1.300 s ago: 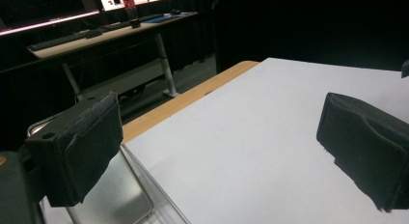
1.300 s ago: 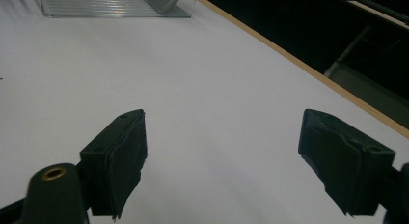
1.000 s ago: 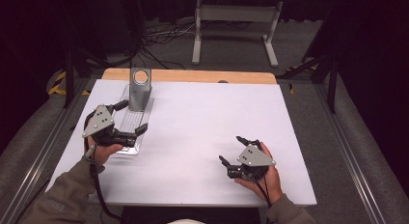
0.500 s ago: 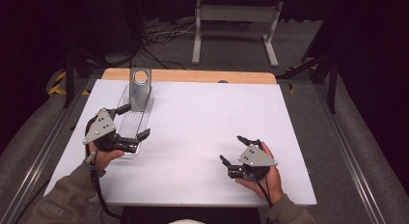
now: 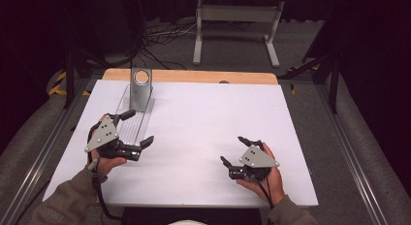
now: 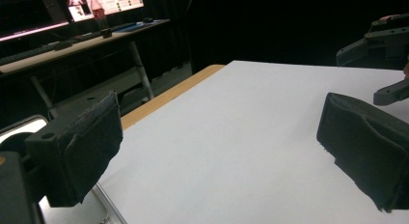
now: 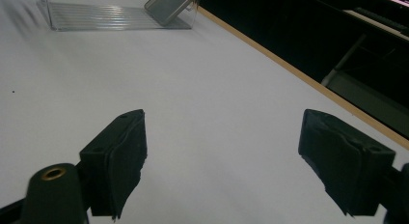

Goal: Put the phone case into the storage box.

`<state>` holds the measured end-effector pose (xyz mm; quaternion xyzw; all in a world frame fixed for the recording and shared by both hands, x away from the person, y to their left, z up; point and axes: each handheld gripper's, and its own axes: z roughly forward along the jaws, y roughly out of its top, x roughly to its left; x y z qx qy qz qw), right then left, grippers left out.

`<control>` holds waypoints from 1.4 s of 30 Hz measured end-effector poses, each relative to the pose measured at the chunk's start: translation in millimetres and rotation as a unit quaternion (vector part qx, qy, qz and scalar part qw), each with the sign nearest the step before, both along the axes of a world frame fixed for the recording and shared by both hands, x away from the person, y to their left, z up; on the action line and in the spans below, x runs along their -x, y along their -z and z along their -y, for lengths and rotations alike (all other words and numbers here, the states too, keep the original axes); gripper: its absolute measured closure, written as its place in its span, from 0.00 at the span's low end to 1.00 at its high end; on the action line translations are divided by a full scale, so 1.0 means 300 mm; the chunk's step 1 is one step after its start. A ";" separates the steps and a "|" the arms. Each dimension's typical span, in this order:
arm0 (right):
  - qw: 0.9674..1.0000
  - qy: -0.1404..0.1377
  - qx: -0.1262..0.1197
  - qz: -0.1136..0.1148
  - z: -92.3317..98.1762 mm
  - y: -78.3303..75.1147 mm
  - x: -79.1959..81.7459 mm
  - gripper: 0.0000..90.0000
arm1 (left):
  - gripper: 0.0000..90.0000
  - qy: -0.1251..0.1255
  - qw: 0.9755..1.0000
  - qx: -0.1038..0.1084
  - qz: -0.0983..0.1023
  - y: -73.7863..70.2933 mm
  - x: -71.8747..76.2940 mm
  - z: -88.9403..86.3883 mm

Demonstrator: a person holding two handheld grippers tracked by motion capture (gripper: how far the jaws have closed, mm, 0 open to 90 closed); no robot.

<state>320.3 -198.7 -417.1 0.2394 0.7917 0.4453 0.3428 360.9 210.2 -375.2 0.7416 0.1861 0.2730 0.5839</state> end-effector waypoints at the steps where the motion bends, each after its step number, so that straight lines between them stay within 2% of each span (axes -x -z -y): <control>1: 1.000 0.000 0.000 0.001 0.000 0.000 0.000 0.20 | 0.03 0.001 1.000 -0.001 0.001 0.000 0.002 0.001; 16: 1.000 -0.003 -0.002 0.004 -0.006 -0.007 0.009 0.20 | 0.03 0.012 1.000 -0.005 -0.003 0.030 0.039 0.027; 20: 1.000 -0.004 -0.001 0.003 -0.008 -0.007 0.011 0.20 | 0.04 0.012 1.000 -0.014 -0.001 0.044 0.048 0.034; 32: 1.000 -0.012 -0.001 0.003 -0.024 -0.009 0.018 0.19 | 0.04 0.016 0.999 -0.029 -0.016 0.099 0.071 0.045; 42: 1.000 -0.012 0.000 0.002 -0.028 -0.004 0.030 0.18 | 0.04 0.014 0.998 -0.044 -0.043 0.156 0.082 0.030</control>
